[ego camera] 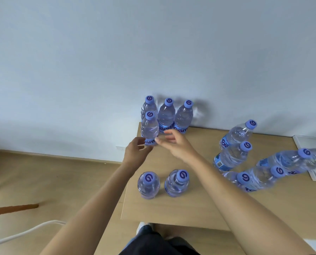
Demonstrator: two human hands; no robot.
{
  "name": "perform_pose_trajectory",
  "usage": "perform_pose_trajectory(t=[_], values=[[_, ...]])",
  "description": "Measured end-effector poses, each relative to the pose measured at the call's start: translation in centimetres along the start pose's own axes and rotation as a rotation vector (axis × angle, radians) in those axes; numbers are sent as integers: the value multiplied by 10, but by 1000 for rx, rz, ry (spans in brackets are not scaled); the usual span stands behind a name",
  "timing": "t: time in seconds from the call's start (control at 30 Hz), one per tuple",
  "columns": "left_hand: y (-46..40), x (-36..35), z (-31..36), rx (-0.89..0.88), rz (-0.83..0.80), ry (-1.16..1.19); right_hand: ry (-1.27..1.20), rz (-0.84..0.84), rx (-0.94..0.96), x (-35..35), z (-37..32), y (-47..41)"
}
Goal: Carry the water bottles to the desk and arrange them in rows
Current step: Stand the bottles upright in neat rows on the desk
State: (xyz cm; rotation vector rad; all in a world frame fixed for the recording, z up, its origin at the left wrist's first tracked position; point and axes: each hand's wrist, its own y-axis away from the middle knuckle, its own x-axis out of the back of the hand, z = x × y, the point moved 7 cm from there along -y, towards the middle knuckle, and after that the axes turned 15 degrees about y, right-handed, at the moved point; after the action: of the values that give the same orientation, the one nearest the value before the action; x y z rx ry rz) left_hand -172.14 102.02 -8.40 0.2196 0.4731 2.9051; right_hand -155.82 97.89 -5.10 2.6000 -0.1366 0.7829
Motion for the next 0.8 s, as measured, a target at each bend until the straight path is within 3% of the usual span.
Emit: perform_pose_trajectory(t=[0.37,0.8], values=[[108,1,40,-207,157,123,-54,-70,98,0,42,88],[142,-8,35,-217,96,-71,-53,45,81,-15,67,95]])
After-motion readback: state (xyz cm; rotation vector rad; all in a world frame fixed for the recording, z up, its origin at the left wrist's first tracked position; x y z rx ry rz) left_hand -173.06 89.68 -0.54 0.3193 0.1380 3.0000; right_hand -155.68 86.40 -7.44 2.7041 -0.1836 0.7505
